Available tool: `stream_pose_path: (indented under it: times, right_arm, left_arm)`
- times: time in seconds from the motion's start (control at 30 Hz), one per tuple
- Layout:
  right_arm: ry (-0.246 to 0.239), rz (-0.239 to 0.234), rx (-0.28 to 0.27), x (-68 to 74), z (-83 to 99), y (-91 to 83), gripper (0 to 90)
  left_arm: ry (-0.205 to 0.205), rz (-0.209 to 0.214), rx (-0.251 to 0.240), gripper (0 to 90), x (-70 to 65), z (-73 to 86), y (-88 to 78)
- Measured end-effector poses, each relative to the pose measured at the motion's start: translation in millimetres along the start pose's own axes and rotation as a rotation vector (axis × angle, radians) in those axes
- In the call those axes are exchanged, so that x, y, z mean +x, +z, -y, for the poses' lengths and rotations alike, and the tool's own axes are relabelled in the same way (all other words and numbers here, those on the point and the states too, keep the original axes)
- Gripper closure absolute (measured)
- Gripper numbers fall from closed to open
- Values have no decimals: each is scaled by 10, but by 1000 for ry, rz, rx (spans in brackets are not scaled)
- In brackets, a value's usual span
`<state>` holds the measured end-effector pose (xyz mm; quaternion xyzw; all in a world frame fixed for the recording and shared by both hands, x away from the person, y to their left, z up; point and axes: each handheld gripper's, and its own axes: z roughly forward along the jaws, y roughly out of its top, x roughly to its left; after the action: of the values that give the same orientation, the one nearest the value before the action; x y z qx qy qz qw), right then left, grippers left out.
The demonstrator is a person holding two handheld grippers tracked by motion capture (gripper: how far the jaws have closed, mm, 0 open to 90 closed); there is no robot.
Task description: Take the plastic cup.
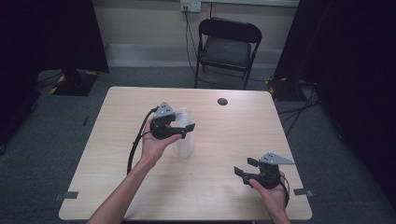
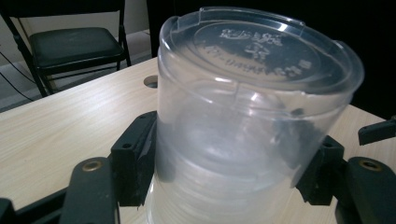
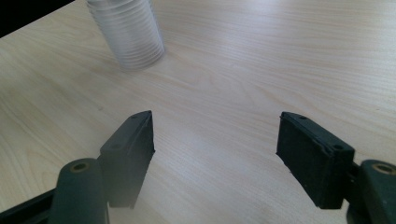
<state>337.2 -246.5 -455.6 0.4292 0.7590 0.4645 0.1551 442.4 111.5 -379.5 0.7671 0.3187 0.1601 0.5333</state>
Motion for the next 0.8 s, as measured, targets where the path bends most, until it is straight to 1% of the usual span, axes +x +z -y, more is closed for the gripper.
stream_pose_path:
  times: [0.07, 0.17, 0.27, 0.33, 0.4, 0.47, 0.5, 0.57, 0.6, 0.63, 0.8]
  right_arm:
    - [1, 1, -1, 0, 0, 2, 273]
    - [-1, 1, 1, 4, -1, 2, 273]
    - [0, -1, 0, 5, 0, 5, 273]
    - [0, -2, 1, 5, 0, 5, 274]
    - [0, -1, 1, 5, -1, 8, 273]
    - [-1, -1, 0, 4, -1, 9, 273]
    - [0, -1, 1, 4, -1, 8, 273]
    - [0, -1, 1, 4, 0, 7, 273]
    - [1, -1, 0, 1, 1, 3, 273]
    - [2, 0, 0, 1, 2, 1, 273]
    - [2, -2, -1, 3, 2, 0, 273]
  left_arm:
    - [-6, 1, -16, 334, 4, -19, -27]
    - [0, -1, -20, 334, 8, -26, -40]
    - [-13, -2, -30, 334, 4, -30, -48]
    - [-13, -3, -34, 334, 5, -33, -47]
    - [-4, -4, -32, 334, 6, -49, -47]
    - [-6, 0, -36, 333, -12, -79, -48]
    - [2, 0, -39, 332, -11, -90, -50]
    - [-3, -2, -37, 332, -20, -97, -52]
    - [7, -2, -40, 332, -22, -105, -57]
    - [3, -5, -41, 331, -27, -106, -64]
    - [8, -1, -50, 330, -38, -138, -88]
